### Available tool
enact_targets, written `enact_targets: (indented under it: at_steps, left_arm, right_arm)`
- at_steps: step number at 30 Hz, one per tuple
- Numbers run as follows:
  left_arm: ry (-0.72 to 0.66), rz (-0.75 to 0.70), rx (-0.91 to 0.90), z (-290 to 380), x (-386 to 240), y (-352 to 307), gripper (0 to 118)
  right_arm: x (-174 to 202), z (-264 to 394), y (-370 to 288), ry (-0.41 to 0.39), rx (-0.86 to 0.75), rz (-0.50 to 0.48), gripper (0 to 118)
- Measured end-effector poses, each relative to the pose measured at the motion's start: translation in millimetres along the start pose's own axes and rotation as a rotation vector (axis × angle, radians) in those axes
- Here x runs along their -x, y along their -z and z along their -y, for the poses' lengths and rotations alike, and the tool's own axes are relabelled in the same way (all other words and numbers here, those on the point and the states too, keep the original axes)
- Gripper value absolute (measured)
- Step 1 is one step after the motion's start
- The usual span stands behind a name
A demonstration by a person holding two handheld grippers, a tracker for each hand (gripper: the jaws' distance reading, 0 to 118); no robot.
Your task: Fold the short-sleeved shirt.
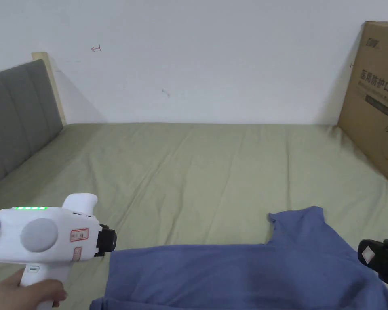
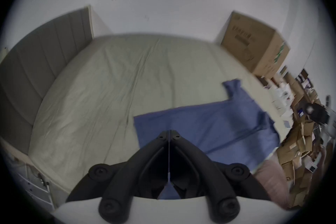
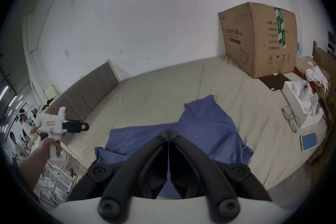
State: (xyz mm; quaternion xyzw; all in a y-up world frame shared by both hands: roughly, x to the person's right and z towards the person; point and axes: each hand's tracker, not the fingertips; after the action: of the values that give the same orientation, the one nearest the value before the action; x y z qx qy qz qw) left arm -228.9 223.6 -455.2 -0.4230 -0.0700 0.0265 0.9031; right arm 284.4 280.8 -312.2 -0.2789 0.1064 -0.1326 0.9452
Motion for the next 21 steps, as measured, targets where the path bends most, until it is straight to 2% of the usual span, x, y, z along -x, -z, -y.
enact_targets:
  at_steps: [2,3,4,5,6,7,11,12,13,14,15,16,17,19,20,21]
  left_arm:
    - [-0.012,-0.007,0.065,-13.8,32.6,53.8,5]
    - [-0.019,-0.024,0.093,-0.7,25.7,52.2,36]
    - [-0.027,-0.017,0.125,-1.6,39.3,73.1,77]
    - [-0.040,-0.011,0.162,0.5,52.6,91.9,112]
    - [-0.041,0.027,0.109,-2.4,65.6,97.8,115]
    - [-0.048,-0.023,0.135,2.0,41.0,114.6,111]
    - [-0.048,-0.069,0.234,19.9,38.9,157.6,111]
    - [-0.035,-0.102,0.263,22.5,38.3,159.0,101]
    - [0.027,-0.146,0.223,29.8,30.6,151.2,95]
    - [0.105,-0.170,0.139,36.5,24.4,137.5,80]
    - [0.127,-0.134,0.086,42.6,2.7,136.2,42]
    - [0.152,-0.107,0.070,47.8,-5.2,128.8,13]
    - [0.179,-0.094,0.086,53.2,-9.3,124.2,4]
    - [0.192,-0.039,0.102,53.9,-35.7,124.0,4]
    - [0.160,0.033,0.116,52.6,-34.2,121.6,4]
    - [0.147,0.040,0.112,51.1,-33.3,118.4,4]
  right_arm:
    - [-7.8,0.8,12.8,0.030,0.036,0.008,1]
    - [-13.1,1.6,21.5,0.052,0.051,0.006,1]
    - [-18.7,5.1,28.3,0.068,0.066,0.011,1]
    - [-22.8,6.6,35.1,0.081,0.080,0.020,1]
    - [-26.0,7.9,40.9,0.089,0.095,0.031,1]
    - [-29.7,9.4,47.1,0.099,0.109,0.040,1]
    - [-42.8,19.1,65.3,0.127,0.158,0.061,1]
    - [-44.6,21.4,67.5,0.131,0.170,0.066,1]
    - [-45.9,22.7,69.5,0.137,0.178,0.067,1]
    - [-47.0,23.6,70.4,0.146,0.184,0.065,1]
    - [-47.7,24.1,70.3,0.152,0.184,0.063,1]
    - [-47.9,25.9,68.8,0.157,0.180,0.056,1]
    - [-48.8,24.4,68.9,0.157,0.171,0.048,1]
    - [-52.0,14.0,72.9,0.144,0.153,0.037,1]
    - [-55.2,5.0,76.2,0.138,0.144,0.032,1]
    - [-60.2,-5.0,81.3,0.138,0.135,0.023,1]
